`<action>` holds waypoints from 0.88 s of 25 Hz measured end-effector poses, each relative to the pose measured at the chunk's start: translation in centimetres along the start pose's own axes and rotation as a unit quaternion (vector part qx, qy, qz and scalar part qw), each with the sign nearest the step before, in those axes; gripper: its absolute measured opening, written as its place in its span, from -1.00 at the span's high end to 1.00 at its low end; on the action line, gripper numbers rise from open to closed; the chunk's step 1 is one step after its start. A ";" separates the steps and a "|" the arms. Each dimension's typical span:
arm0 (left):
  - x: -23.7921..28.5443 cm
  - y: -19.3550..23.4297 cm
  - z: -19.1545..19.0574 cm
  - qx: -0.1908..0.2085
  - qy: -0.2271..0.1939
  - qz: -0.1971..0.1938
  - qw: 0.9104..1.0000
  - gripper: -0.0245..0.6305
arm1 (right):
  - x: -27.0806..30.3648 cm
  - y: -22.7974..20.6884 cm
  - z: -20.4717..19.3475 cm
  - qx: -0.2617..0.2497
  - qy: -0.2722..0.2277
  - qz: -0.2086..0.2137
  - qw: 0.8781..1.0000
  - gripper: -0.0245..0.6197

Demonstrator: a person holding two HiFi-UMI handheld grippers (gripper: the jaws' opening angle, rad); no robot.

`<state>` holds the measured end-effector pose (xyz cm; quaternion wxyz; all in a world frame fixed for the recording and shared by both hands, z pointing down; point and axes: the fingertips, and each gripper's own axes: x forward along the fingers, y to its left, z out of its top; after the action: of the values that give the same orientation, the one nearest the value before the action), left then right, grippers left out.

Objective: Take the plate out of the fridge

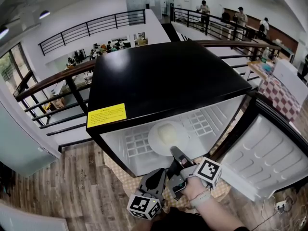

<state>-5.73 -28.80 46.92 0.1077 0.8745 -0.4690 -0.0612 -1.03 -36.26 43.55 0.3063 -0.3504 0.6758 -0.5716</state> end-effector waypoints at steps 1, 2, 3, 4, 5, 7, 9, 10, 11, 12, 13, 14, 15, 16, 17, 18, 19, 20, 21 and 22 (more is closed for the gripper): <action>0.0 0.0 -0.1 -0.001 0.001 0.000 1.000 0.89 | 0.0 0.0 0.0 0.002 0.000 -0.002 1.000 0.74; -0.1 0.1 -0.2 -0.001 0.002 0.001 1.000 0.89 | -0.1 -0.1 0.0 0.005 -0.001 -0.004 1.000 0.74; -0.1 0.1 -0.2 -0.001 0.003 0.000 1.000 0.89 | -0.2 -0.1 -0.1 0.007 -0.002 -0.007 1.000 0.74; -0.1 0.0 -0.2 -0.001 0.003 0.000 1.000 0.89 | -0.4 -0.1 -0.1 0.008 -0.003 -0.008 1.000 0.74; -0.1 0.0 -0.2 -0.001 0.002 0.000 1.000 0.89 | -0.5 0.0 -0.1 0.008 -0.004 -0.008 1.000 0.74; -0.1 0.0 -0.1 -0.001 0.002 0.000 1.000 0.89 | -0.8 -0.1 -0.1 0.012 -0.006 -0.009 1.000 0.74; 0.0 0.0 0.0 0.000 0.001 0.000 1.000 0.89 | -0.9 -0.1 -0.1 0.011 -0.005 -0.009 1.000 0.74; 0.1 0.0 0.0 0.000 0.001 -0.001 1.000 0.89 | -0.9 -0.1 -0.1 0.006 -0.004 -0.009 1.000 0.74; 0.1 0.0 0.0 0.000 0.001 -0.001 1.000 0.89 | -0.9 -0.1 0.0 0.001 -0.004 -0.010 1.000 0.74; 0.2 -0.1 0.0 0.000 0.001 -0.002 1.000 0.89 | -0.8 -0.1 0.1 -0.003 -0.004 -0.012 1.000 0.74; 0.2 -0.1 -0.1 0.000 0.001 -0.004 1.000 0.89 | -0.6 -0.1 0.2 -0.004 -0.004 -0.014 1.000 0.74; 0.2 -0.2 -0.1 0.000 0.002 -0.005 1.000 0.89 | -0.5 -0.2 0.3 -0.004 -0.004 -0.016 1.000 0.74; 0.2 -0.2 -0.1 0.000 0.002 -0.005 1.000 0.89 | -0.3 -0.3 0.3 -0.002 -0.005 -0.018 1.000 0.74; 0.2 -0.2 -0.1 -0.001 0.002 -0.005 1.000 0.89 | -0.2 -0.4 0.4 0.000 -0.005 -0.019 1.000 0.74; 0.2 -0.1 -0.2 -0.001 0.003 -0.005 1.000 0.89 | -0.1 -0.5 0.4 0.003 -0.006 -0.021 1.000 0.74; 0.1 -0.1 -0.2 -0.001 0.004 -0.005 1.000 0.89 | 0.0 -0.5 0.4 0.007 -0.006 -0.023 1.000 0.74; 0.1 -0.1 -0.2 -0.001 0.005 -0.005 1.000 0.89 | 0.1 -0.6 0.3 0.010 -0.006 -0.024 1.000 0.74; 0.1 0.0 -0.2 -0.001 0.005 -0.004 1.000 0.89 | 0.2 -0.6 0.3 0.012 -0.006 -0.025 1.000 0.74; 0.1 0.0 -0.2 -0.001 0.006 -0.004 1.000 0.89 | 0.3 -0.6 0.3 0.012 -0.006 -0.026 1.000 0.74; 0.0 0.0 -0.2 -0.001 0.006 -0.003 1.000 0.89 | 0.4 -0.6 0.4 0.013 -0.007 -0.026 1.000 0.74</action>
<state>-5.68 -28.82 47.10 0.1109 0.8763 -0.4655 -0.0563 -0.89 -36.84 44.04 0.3002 -0.3676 0.6570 -0.5857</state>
